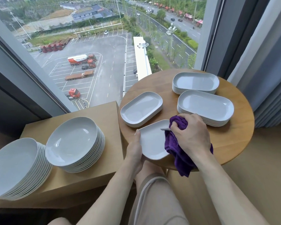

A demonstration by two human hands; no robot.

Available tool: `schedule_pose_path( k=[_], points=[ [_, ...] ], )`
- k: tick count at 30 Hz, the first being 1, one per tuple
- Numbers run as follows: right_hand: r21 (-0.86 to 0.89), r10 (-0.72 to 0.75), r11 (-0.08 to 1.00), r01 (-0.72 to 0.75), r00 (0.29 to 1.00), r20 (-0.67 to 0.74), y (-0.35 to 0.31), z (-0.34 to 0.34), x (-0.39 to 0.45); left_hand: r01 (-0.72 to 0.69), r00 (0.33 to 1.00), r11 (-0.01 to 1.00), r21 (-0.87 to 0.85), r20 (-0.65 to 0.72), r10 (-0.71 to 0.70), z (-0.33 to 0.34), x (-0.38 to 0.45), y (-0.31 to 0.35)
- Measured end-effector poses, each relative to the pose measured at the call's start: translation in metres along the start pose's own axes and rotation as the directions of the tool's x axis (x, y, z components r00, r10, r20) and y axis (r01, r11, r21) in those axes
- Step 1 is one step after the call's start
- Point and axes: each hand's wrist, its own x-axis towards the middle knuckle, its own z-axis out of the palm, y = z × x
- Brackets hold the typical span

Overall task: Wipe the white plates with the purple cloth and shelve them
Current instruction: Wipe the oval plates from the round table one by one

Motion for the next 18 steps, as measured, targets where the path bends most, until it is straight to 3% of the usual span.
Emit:
schedule_pose_path(
  k=[6, 13, 18],
  points=[
    [0.027, 0.01, 1.0, -0.008, 0.998, -0.064, 0.009, -0.009, 0.009, -0.126, 0.984, 0.906, 0.403, -0.062, 0.164, 0.017, 0.012, -0.002],
    [0.056, 0.061, 0.997, -0.055, 0.992, -0.109, 0.027, -0.032, 0.025, -0.158, 0.98, 0.858, 0.489, -0.026, 0.195, 0.002, 0.024, 0.002],
    [0.07, 0.07, 0.996, -0.063, 0.992, -0.108, 0.028, -0.033, 0.025, -0.052, 0.974, 0.906, 0.421, -0.179, 0.14, 0.002, 0.051, 0.033]
  ],
)
